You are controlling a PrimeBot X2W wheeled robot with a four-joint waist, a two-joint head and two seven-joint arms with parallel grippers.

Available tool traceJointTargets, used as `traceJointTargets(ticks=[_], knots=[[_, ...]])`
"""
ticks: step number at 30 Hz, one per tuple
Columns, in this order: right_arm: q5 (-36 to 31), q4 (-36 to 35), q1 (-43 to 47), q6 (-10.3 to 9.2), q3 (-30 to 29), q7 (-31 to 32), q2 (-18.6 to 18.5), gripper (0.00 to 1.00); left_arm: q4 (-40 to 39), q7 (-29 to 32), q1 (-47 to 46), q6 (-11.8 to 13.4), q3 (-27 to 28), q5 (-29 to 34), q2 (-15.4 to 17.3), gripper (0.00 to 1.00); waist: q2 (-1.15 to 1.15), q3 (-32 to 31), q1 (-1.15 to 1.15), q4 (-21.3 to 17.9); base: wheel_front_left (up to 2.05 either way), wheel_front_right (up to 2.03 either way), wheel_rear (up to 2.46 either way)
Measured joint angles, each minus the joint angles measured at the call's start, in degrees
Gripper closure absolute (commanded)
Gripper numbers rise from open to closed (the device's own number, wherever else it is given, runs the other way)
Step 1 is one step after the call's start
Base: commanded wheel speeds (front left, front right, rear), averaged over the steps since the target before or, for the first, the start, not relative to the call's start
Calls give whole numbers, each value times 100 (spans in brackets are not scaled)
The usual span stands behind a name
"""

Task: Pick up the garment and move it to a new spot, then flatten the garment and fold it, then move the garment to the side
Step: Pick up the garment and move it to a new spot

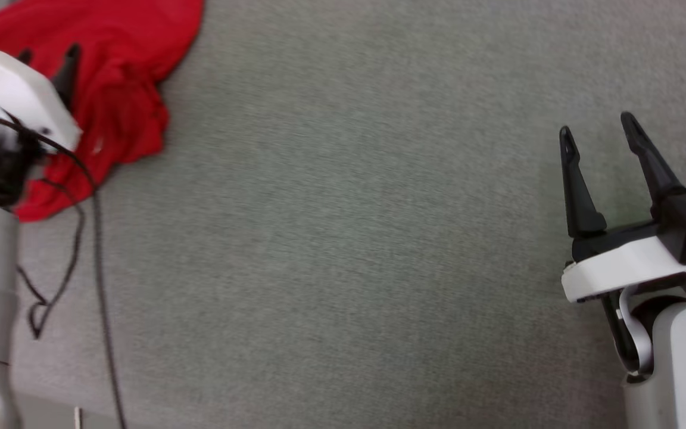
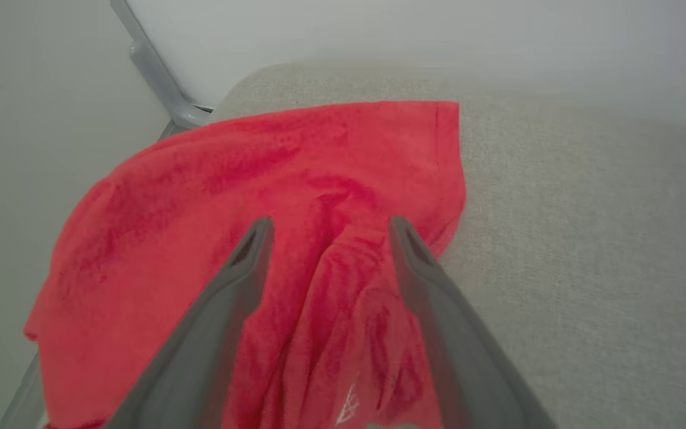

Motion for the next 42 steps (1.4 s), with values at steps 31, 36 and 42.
traceJointTargets(ticks=[31, 36, 42], knots=[[255, 76, -184, -1, 18, -180, -2, 0, 1126, 647, -278, 602, -138, -177, 744, 100, 0, 275, -1, -752, 0, 0, 0], [397, 227, -10, -1, -74, -243, -1, 0, 1012, -556, -77, 704, -75, -91, 662, 100, 0, -185, -1, -718, 0, 0, 0], [534, 381, 310, -1, -296, -303, -2, 0, 945, -1688, 318, 693, -79, -52, 367, 100, 0, -776, -2, -712, 0, 0, 0]])
